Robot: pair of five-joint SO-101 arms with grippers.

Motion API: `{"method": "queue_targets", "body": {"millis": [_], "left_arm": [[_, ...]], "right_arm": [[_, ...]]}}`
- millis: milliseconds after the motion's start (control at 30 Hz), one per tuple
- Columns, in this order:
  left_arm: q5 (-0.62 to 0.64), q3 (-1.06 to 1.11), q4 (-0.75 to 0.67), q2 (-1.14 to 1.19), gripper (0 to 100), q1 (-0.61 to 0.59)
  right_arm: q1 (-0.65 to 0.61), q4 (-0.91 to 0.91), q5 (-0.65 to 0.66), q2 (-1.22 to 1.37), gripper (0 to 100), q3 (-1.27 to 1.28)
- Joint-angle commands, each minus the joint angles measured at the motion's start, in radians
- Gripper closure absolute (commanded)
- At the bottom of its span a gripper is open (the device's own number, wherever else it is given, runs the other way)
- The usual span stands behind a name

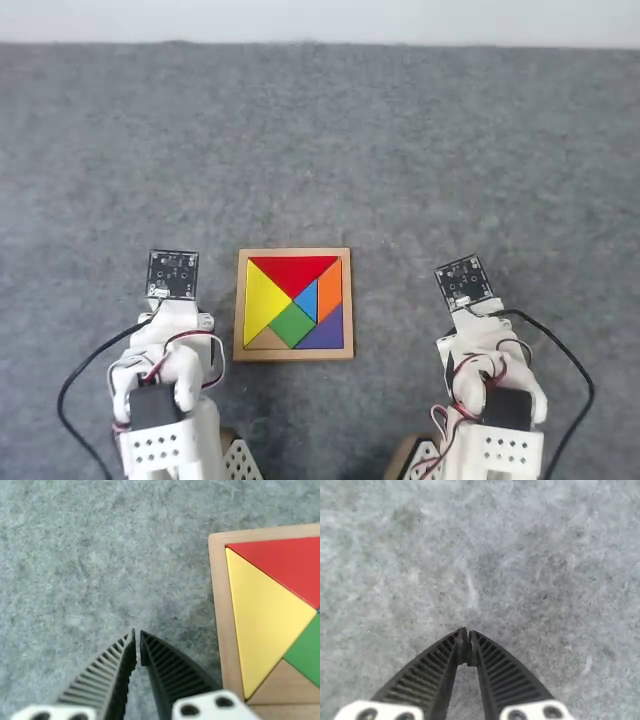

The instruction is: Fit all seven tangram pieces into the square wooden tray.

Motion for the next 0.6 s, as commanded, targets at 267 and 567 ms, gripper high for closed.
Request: {"method": "queue_targets", "body": {"millis": [267,567], "left_arm": [[-0.009,-0.008,0.003,-0.021,99,0.009],[-0.009,-0.008,0.003,-0.021,99,0.009]], "right_arm": [[-0.002,0.005,-0.008,-0.016,99.2,0.015],[-0.005,0.005,-0.008,-0.016,99.2,0.015]]}}
